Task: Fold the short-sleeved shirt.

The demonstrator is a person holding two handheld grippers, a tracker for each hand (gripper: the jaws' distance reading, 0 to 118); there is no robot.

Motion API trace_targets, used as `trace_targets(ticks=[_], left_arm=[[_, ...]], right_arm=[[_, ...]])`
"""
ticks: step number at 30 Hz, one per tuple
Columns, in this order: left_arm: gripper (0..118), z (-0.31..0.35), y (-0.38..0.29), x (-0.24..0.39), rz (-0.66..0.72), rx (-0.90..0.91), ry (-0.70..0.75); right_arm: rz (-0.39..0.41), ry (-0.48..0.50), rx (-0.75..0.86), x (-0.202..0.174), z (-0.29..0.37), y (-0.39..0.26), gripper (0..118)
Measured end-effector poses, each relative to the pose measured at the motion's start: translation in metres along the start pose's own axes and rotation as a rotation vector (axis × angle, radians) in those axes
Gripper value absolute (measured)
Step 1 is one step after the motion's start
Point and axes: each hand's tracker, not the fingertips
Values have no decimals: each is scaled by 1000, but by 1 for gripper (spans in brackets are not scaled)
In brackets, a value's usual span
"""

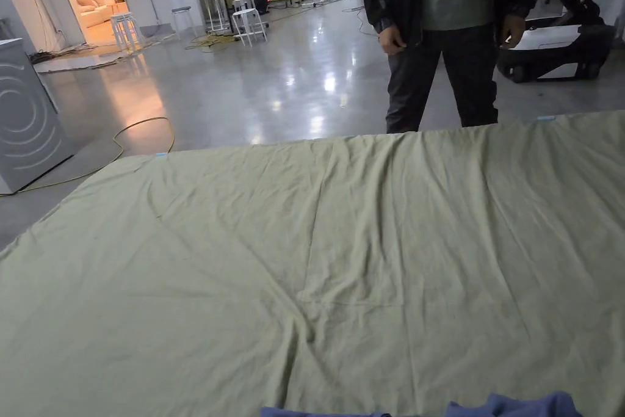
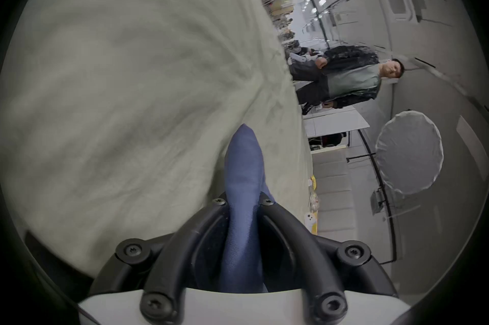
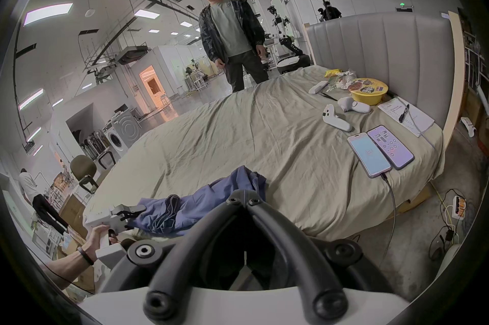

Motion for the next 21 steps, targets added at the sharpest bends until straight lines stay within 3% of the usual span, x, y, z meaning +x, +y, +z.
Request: trace_targets(ticks=[2, 10, 13, 21], left_arm=[[14, 18, 7, 13, -54, 9, -40], [14, 78, 28, 104, -465, 100, 116], [14, 54, -8, 143, -573, 83, 118], [14, -84, -139, 184, -621, -185, 49]], right_arm=[[4, 1, 0, 0, -1, 2, 0], [-29, 35, 9, 5, -16, -7, 0], [-47, 33, 0, 8, -18, -12, 0], [-89, -26, 9, 20, 9, -22, 0]])
